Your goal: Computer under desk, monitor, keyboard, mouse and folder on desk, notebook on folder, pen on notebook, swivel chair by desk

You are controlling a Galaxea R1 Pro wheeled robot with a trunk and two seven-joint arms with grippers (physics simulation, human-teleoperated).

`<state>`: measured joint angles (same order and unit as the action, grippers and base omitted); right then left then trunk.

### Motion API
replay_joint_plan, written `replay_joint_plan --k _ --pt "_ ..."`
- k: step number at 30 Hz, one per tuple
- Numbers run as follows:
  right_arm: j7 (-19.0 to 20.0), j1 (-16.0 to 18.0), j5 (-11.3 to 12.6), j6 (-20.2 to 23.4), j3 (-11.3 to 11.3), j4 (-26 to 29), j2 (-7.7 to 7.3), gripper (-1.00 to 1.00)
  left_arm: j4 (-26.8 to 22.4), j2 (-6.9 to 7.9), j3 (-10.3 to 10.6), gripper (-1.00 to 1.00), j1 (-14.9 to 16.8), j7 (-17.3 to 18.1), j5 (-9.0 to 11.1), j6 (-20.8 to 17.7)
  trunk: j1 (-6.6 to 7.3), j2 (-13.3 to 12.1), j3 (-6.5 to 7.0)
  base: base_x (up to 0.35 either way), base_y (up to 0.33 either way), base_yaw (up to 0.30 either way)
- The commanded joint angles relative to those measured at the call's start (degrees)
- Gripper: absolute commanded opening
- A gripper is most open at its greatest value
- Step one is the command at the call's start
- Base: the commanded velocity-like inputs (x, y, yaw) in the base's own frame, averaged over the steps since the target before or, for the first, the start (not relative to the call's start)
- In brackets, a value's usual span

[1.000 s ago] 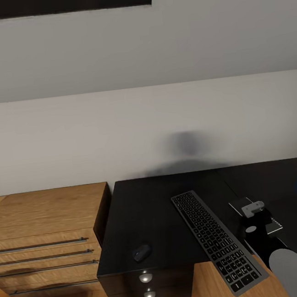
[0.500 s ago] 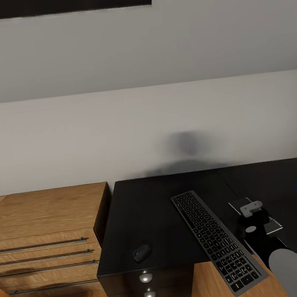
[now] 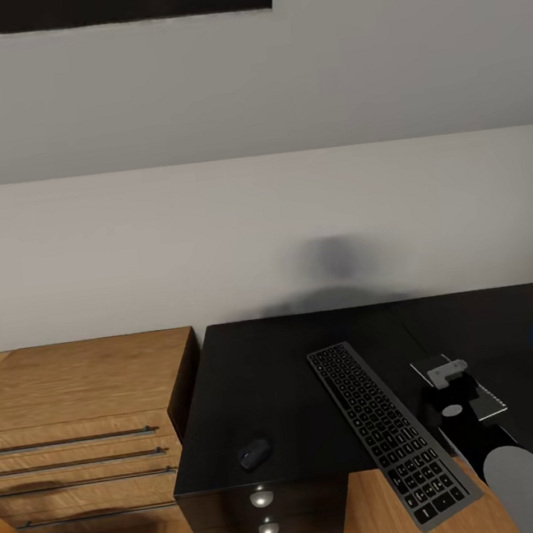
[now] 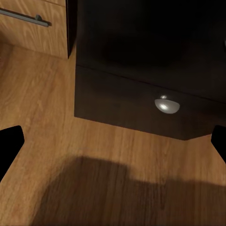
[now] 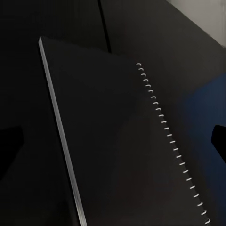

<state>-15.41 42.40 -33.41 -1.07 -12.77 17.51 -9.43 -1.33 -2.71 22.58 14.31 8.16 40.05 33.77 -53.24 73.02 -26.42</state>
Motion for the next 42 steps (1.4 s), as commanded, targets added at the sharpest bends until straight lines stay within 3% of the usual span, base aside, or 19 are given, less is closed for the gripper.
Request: replay_joint_plan --k 1,11,21,25,32,42 --pt "-0.03 0.05 -0.38 -0.52 -0.39 -0.04 0.03 1.00 0.10 -0.01 0.19 1.00 0.06 0.45 0.62 0.15 0.00 0.03 -0.06 0.000 0.000 0.000" --pt "0.21 0.05 5.65 -3.50 -0.36 0.89 -0.13 1.00 0.10 -0.05 0.19 1.00 0.04 0.45 0.61 0.16 0.00 0.03 -0.06 0.000 0.000 0.000" --pt "6.72 0.05 17.45 -3.63 -0.36 4.02 -2.23 1.00 0.10 -0.03 0.11 1.00 0.05 0.45 0.67 0.09 0.00 0.03 -0.06 0.000 0.000 0.000" --pt "8.05 0.05 20.17 -3.60 -0.30 4.36 -2.66 1.00 0.10 -0.02 0.11 1.00 0.06 0.45 0.71 0.01 0.00 0.03 -0.06 0.000 0.000 0.000" --pt "8.85 0.05 21.63 -3.67 -0.25 4.46 -2.70 1.00 0.10 -0.01 0.10 1.00 0.03 0.45 0.73 -0.14 0.00 0.03 -0.06 0.000 0.000 0.000" --pt "10.37 0.05 21.88 -3.68 -0.28 4.47 -2.43 1.00 0.10 -0.01 0.10 1.00 0.04 0.45 0.73 -0.11 0.00 0.03 -0.06 0.000 0.000 0.000"
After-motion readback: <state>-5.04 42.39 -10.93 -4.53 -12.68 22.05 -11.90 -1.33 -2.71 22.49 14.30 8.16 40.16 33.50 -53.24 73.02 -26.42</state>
